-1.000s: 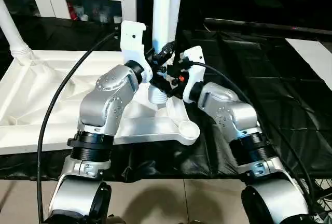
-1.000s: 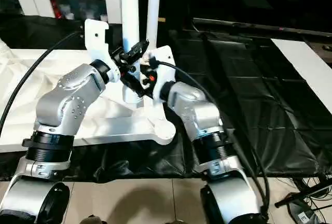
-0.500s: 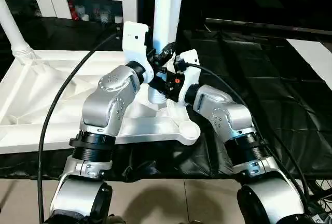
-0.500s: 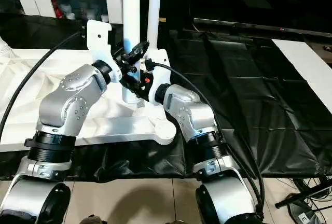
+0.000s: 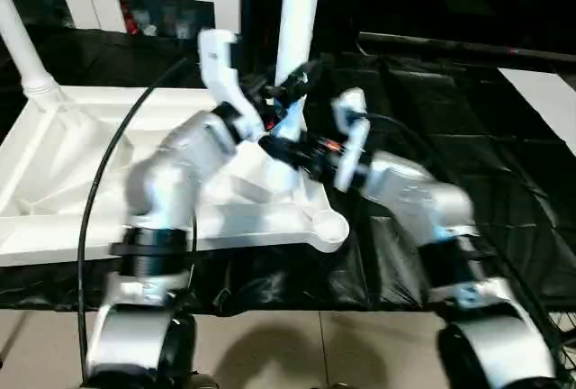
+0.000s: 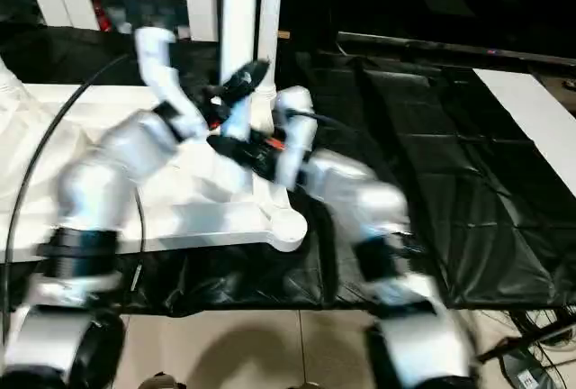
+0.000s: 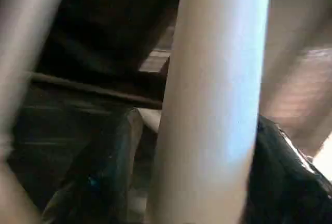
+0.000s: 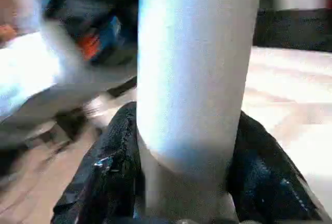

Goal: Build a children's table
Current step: Insert table leg to table base

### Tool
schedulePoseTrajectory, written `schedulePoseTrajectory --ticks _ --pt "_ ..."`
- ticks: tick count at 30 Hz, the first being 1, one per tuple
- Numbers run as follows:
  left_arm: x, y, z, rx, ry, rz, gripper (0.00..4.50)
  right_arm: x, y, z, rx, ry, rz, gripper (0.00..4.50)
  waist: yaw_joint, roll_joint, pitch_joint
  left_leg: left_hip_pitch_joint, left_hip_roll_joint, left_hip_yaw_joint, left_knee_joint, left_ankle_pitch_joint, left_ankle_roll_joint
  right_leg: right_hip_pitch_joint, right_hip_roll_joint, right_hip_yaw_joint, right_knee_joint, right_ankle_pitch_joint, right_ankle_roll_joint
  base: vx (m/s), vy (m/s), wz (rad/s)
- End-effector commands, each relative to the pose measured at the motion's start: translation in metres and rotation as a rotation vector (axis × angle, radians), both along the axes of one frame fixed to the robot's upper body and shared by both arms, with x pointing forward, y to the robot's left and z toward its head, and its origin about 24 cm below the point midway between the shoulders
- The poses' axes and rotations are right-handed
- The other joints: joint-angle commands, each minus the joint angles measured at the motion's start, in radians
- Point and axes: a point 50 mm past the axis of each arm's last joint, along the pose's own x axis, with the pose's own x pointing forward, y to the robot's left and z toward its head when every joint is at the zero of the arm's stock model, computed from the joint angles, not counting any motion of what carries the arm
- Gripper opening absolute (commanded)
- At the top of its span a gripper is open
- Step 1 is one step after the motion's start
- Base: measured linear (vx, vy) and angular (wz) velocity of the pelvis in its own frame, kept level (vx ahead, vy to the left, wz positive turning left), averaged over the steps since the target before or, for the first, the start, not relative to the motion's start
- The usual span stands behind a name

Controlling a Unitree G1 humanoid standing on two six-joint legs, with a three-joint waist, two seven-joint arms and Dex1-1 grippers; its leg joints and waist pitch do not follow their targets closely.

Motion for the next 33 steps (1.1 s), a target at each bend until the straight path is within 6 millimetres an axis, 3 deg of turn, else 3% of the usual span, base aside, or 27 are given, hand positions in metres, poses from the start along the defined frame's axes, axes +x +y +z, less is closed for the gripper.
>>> schedulePoseTrajectory --ticks 1,4,7,8,12,18,19,26,28,30,33 --pt "-0.003 0.0 0.009 -0.057 -0.007 -0.093 3.06 -0.008 0.002 0.012 0.053 -0.044 0.107 1.89 0.004 0.006 -0.083 0.0 -0.025 0.027 -0.048 -0.102 0.026 0.074 -0.039 0.045 -0.059 -0.04 -0.2 0.0 0.0 0.0" --pt "-0.011 0.004 0.015 -0.099 -0.033 -0.225 3.06 -0.016 -0.006 0.012 0.042 -0.038 0.223 1.89 0.006 0.005 -0.08 0.0 -0.024 0.028 -0.048 -0.121 0.023 0.073 -0.042 0.044 -0.066 -0.099 -0.192 0.0 0.0 0.0" --pt "-0.02 0.004 0.015 -0.08 -0.049 -0.349 3.06 -0.025 -0.013 0.011 0.021 -0.026 0.337 1.89 0.008 0.009 -0.081 0.002 -0.022 0.026 -0.049 -0.118 0.02 0.072 -0.041 0.043 -0.065 -0.087 -0.19 0.0 0.0 0.0" --pt "-0.023 0.004 0.015 -0.071 -0.049 -0.375 2.77 -0.027 -0.015 0.011 0.015 -0.022 0.355 1.89 0.008 0.009 -0.081 0.003 -0.021 0.026 -0.049 -0.119 0.019 0.072 -0.04 0.044 -0.064 -0.085 -0.19 0.0 0.0 0.0" --pt "-0.031 0.002 0.014 -0.044 -0.062 -0.459 2.64 -0.031 -0.02 0.009 -0.001 -0.005 0.401 1.89 0.01 0.009 -0.08 0.002 -0.019 0.025 -0.049 -0.136 0.007 0.07 -0.044 0.043 -0.064 -0.101 -0.201 0.0 0.0 0.0" --pt "-0.03 0.001 0.013 -0.05 -0.054 -0.434 2.18 -0.031 -0.02 0.009 -0.007 -0.005 0.408 1.89 0.011 0.007 -0.079 -0.001 -0.019 0.025 -0.048 -0.144 -0.006 0.069 -0.046 0.043 -0.068 -0.146 -0.18 0.0 0.0 0.0" --pt "-0.029 0.001 0.013 -0.054 -0.053 -0.424 1.94 -0.031 -0.02 0.009 -0.009 -0.006 0.409 1.89 0.011 0.007 -0.08 -0.001 -0.018 0.025 -0.047 -0.145 -0.008 0.069 -0.046 0.043 -0.068 -0.148 -0.177 0.0 0.0 0.0" --pt "-0.024 0.001 0.014 -0.051 -0.053 -0.34 1.84 -0.029 -0.019 0.007 -0.054 -0.046 0.377 1.89 0.014 0.003 -0.08 -0.004 -0.019 0.025 -0.046 -0.136 -0.005 0.068 -0.045 0.042 -0.068 -0.152 -0.169 0.0 0.0 0.0" --pt "-0.023 0.0 0.013 -0.033 -0.056 -0.302 1.84 -0.026 -0.016 0.005 -0.063 -0.041 0.339 2.45 0.015 0.002 -0.082 -0.004 -0.019 0.025 -0.046 -0.126 -0.005 0.069 -0.045 0.042 -0.067 -0.145 -0.166 0.0 0.0 0.0" --pt "-0.019 0.0 0.013 0.011 -0.051 -0.24 1.84 -0.023 -0.014 0.005 -0.069 -0.038 0.289 2.59 0.013 -0.003 -0.081 -0.006 -0.018 0.025 -0.046 -0.123 -0.007 0.067 -0.045 0.043 -0.067 -0.147 -0.161 0.0 0.0 0.0" --pt "-0.015 0.0 0.012 0.056 -0.034 -0.171 1.84 -0.016 -0.012 0.005 -0.101 -0.052 0.181 2.87 0.011 -0.002 -0.081 -0.004 -0.018 0.025 -0.047 -0.117 -0.018 0.065 -0.046 0.042 -0.068 -0.171 -0.144 0.0 0.0 0.0"
